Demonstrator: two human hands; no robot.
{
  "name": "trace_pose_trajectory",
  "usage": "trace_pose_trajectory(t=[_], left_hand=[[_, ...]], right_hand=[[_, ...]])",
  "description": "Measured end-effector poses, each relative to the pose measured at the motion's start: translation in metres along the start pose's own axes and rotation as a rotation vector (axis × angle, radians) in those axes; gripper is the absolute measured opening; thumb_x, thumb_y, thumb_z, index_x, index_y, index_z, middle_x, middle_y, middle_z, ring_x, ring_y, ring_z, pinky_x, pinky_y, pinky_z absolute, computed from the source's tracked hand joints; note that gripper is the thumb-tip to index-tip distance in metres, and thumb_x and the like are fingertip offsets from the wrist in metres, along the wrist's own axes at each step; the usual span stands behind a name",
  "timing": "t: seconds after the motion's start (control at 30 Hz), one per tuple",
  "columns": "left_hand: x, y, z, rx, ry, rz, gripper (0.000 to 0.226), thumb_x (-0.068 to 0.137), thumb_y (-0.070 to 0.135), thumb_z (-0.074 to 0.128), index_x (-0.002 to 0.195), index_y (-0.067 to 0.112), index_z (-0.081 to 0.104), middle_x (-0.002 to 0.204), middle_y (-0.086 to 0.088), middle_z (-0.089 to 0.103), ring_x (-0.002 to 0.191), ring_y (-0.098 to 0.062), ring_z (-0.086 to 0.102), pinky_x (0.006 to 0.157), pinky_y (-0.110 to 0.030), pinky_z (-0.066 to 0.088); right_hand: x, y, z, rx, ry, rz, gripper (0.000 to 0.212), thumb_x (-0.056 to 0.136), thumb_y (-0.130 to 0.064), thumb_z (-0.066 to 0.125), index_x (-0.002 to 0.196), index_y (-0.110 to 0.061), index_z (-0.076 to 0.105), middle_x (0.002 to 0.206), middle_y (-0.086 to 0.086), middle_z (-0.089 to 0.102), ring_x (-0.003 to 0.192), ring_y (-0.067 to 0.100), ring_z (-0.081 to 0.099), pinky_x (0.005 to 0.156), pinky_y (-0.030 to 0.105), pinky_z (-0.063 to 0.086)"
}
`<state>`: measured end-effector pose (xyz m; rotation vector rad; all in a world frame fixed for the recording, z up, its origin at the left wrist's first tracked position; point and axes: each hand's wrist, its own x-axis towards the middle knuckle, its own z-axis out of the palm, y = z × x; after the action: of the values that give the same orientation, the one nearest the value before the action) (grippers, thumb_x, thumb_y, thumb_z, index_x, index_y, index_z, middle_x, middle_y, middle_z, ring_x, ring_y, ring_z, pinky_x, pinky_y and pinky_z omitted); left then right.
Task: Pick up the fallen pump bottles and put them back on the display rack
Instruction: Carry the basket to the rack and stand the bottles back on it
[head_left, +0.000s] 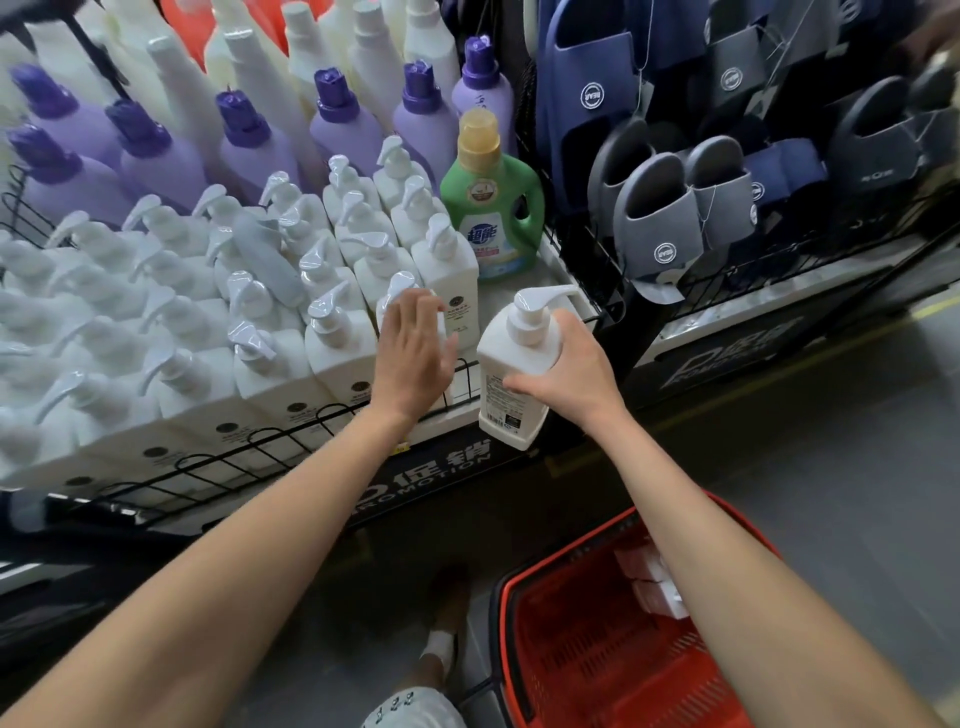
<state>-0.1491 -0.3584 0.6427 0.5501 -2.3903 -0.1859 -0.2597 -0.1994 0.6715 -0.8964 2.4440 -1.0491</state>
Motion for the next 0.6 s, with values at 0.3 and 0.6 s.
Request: trace_pose_trajectory(t=[0.3, 0.6], left_hand=[[0.073, -0.019, -0.010, 0.658, -0.768, 0.250, 0.054, 0.084, 0.056, 0.058, 0.122, 0.017, 0.061, 0.121, -0.005, 0.062, 0.120, -0.029, 0.048, 0.107, -0.047, 0.028], [0.086, -0.028, -0.006, 0.609, -0.812, 0.245, 0.054, 0.078, 0.062, 0.063, 0.111, 0.019, 0.065, 0.109, -0.001, 0.063, 0.106, -0.024, 0.055, 0.070, -0.031, 0.035]], right_hand=[[0.017, -0.029, -0.017, 0.021, 0.044, -0.009, 0.068, 0.057, -0.037, 0.084, 0.114, -0.022, 0.050, 0.106, -0.005, 0.056, 0.095, 0.017, 0.053, 0.079, 0.035, 0.046], [0.038, -0.054, -0.034, 0.045, 0.059, -0.006, 0.073, 0.048, -0.045, 0.075, 0.113, -0.022, 0.052, 0.107, -0.002, 0.059, 0.096, 0.018, 0.055, 0.085, 0.042, 0.049]])
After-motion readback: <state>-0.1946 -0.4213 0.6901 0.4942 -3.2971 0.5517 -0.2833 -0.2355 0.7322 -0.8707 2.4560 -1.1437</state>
